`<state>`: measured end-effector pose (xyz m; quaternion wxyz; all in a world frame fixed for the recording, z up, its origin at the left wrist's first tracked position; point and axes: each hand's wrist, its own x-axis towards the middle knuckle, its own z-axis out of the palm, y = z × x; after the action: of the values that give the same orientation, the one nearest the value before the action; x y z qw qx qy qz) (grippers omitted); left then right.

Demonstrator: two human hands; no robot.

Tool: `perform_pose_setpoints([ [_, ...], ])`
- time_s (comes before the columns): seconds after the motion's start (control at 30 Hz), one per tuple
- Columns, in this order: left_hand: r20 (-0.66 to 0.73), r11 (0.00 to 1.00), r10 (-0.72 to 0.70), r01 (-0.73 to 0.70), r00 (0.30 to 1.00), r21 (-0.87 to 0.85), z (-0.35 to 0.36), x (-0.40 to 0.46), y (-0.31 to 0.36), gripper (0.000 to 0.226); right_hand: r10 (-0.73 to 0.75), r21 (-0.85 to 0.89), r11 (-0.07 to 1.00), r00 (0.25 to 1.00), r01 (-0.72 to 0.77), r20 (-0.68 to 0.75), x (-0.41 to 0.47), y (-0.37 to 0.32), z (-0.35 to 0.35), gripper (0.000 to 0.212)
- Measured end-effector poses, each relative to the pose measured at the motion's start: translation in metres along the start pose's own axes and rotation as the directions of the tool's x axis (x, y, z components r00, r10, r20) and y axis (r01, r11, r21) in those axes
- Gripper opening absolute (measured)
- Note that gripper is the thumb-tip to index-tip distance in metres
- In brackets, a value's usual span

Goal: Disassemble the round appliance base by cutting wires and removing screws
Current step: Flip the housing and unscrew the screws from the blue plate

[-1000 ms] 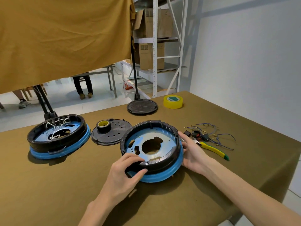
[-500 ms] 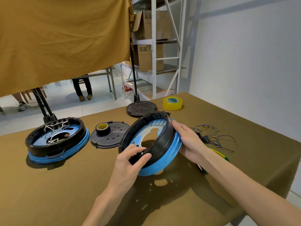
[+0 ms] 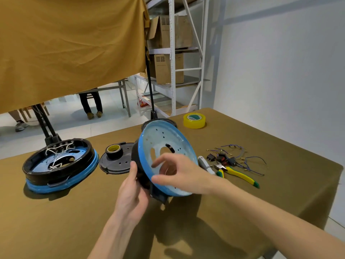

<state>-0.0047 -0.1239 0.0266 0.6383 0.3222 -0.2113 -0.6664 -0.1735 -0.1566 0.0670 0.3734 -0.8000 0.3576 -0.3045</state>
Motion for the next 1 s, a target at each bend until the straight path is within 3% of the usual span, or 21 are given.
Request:
perform_pose_setpoints([
  [0.2, -0.185, 0.993, -0.059, 0.078, 0.981, 0.094, -0.033, 0.003, 0.007, 0.034, 0.095, 0.001, 0.995, 0.987, -0.096, -0.132, -0.003, 0.039, -0.007, 0.03],
  [0.33, -0.265, 0.97, -0.149, 0.193, 0.953, 0.149, -0.043, 0.002, 0.004, 0.038, 0.001, -0.157, 0.985, 0.908, -0.074, -0.42, -0.001, 0.072, -0.027, 0.027],
  [0.47, -0.298, 0.905, -0.207, 0.299, 0.932, 0.304, -0.05, 0.002, -0.004, 0.047, 0.135, -0.317, 0.872, 0.806, -0.373, -0.576, 0.002, 0.108, -0.067, 0.02],
  [0.53, -0.32, 0.893, -0.2, 0.307, 0.926, 0.329, -0.052, 0.003, -0.005, 0.047, 0.253, -0.42, 0.745, 0.801, -0.519, -0.542, -0.002, 0.124, -0.086, 0.021],
  [0.6, -0.347, 0.893, -0.16, 0.285, 0.924, 0.348, -0.055, 0.005, -0.004, 0.045, 0.332, -0.525, 0.651, 0.828, -0.548, -0.452, -0.006, 0.134, -0.094, 0.023],
  [0.73, -0.355, 0.881, -0.13, 0.272, 0.926, 0.387, -0.061, 0.008, -0.002, 0.049, 0.365, -0.568, 0.626, 0.844, -0.534, -0.392, -0.011, 0.137, -0.091, 0.023],
  [1.0, -0.307, 0.879, -0.14, 0.261, 0.941, 0.399, -0.062, 0.004, 0.0, 0.092, 0.298, -0.671, 0.521, 0.849, -0.528, -0.436, -0.006, 0.143, -0.087, 0.018],
])
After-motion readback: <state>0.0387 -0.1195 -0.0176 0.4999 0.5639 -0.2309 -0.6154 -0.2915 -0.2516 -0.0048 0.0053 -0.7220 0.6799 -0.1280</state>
